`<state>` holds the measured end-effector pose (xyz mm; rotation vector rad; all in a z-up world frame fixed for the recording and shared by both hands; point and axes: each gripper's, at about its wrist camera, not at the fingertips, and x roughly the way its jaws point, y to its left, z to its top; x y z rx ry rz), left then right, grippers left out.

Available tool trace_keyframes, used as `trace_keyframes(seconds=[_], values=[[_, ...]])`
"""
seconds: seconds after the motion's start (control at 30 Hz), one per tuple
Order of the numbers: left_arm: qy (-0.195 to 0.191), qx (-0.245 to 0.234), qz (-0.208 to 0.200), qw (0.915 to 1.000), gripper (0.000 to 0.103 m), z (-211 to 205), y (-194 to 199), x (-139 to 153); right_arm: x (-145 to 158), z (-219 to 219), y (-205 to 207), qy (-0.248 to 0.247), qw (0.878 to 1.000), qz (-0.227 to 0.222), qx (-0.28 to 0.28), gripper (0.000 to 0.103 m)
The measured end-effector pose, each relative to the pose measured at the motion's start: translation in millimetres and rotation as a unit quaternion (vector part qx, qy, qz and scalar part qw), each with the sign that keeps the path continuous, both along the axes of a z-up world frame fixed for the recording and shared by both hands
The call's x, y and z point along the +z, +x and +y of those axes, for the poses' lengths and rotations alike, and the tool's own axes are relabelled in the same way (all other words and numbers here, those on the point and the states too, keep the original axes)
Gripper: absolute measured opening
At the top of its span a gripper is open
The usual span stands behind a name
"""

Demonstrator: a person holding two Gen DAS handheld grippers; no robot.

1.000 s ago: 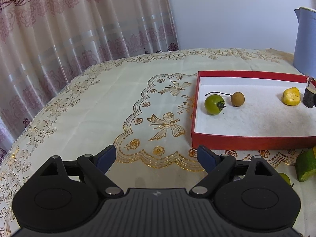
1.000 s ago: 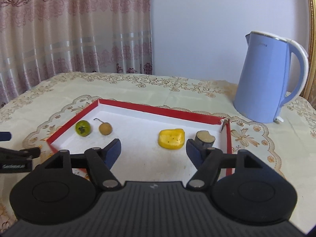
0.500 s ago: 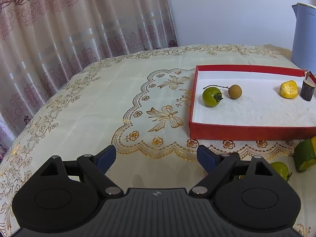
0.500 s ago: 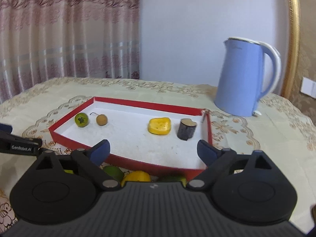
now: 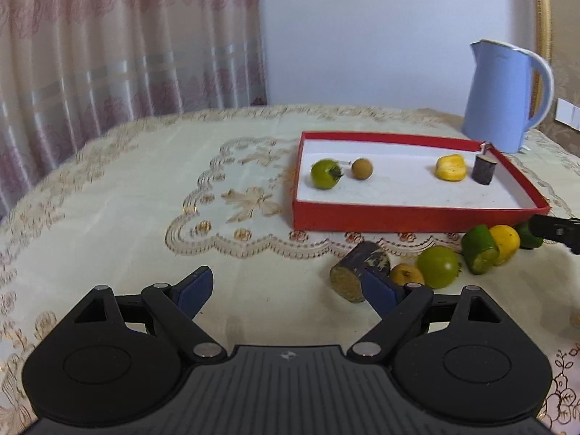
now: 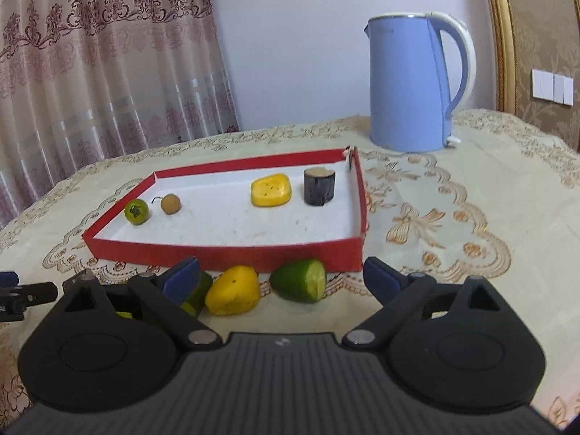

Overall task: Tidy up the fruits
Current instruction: 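Move the left tool back toward the dark eggplant chunk beside the tray, then close the left gripper on the eggplant chunk and lift it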

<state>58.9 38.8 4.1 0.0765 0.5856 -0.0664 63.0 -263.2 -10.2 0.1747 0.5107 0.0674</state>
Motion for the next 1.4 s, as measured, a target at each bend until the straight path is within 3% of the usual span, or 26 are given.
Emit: trace_keyframes(seconds=[0.13,0.23,0.33,0.4,0.5,0.73,0.93,1.03,1.1,1.17,1.4], values=[[0.05,-0.01,-0.036,0.998,0.089,-12,1,1,-2,4,-2,0.001,1.0,-0.002,0.009,0.096],[0.08,-0.068,-0.054,0.993,0.089,-16,-1,-1,0,5,-3,0.004,1.0,-0.005,0.013,0.096],[0.124,-0.136,-0.065,0.9808,0.09,-17,-7,-5,0,5,-4,0.003,1.0,-0.006,0.015,0.097],[0.17,-0.149,-0.076,0.9712,0.09,-22,-8,-8,-1,5,-3,0.005,1.0,-0.006,0.016,0.097],[0.194,-0.157,-0.072,0.9658,0.09,-28,-1,-11,-4,7,-1,0.01,1.0,-0.001,0.019,0.097],[0.2,-0.173,-0.05,0.9632,0.089,-44,13,-25,-4,7,-1,0.005,1.0,-0.003,0.016,0.098],[0.179,-0.2,-0.031,0.9628,0.088,-51,20,-31,-5,7,-1,0.004,1.0,-0.002,0.014,0.098],[0.17,-0.211,-0.022,0.9623,0.075,-53,21,-29,-5,7,-1,0.002,1.0,-0.003,0.014,0.098],[0.155,-0.22,-0.01,0.9632,0.058,-52,24,-28,-5,7,-1,0.002,1.0,-0.003,0.013,0.098],[0.136,-0.226,0.003,0.9646,0.052,-49,26,-27,-4,7,-1,0.002,1.0,-0.004,0.012,0.098],[0.108,-0.226,0.011,0.9681,0.051,-39,30,-27,-2,8,-4,-0.001,1.0,-0.009,0.011,0.098]])
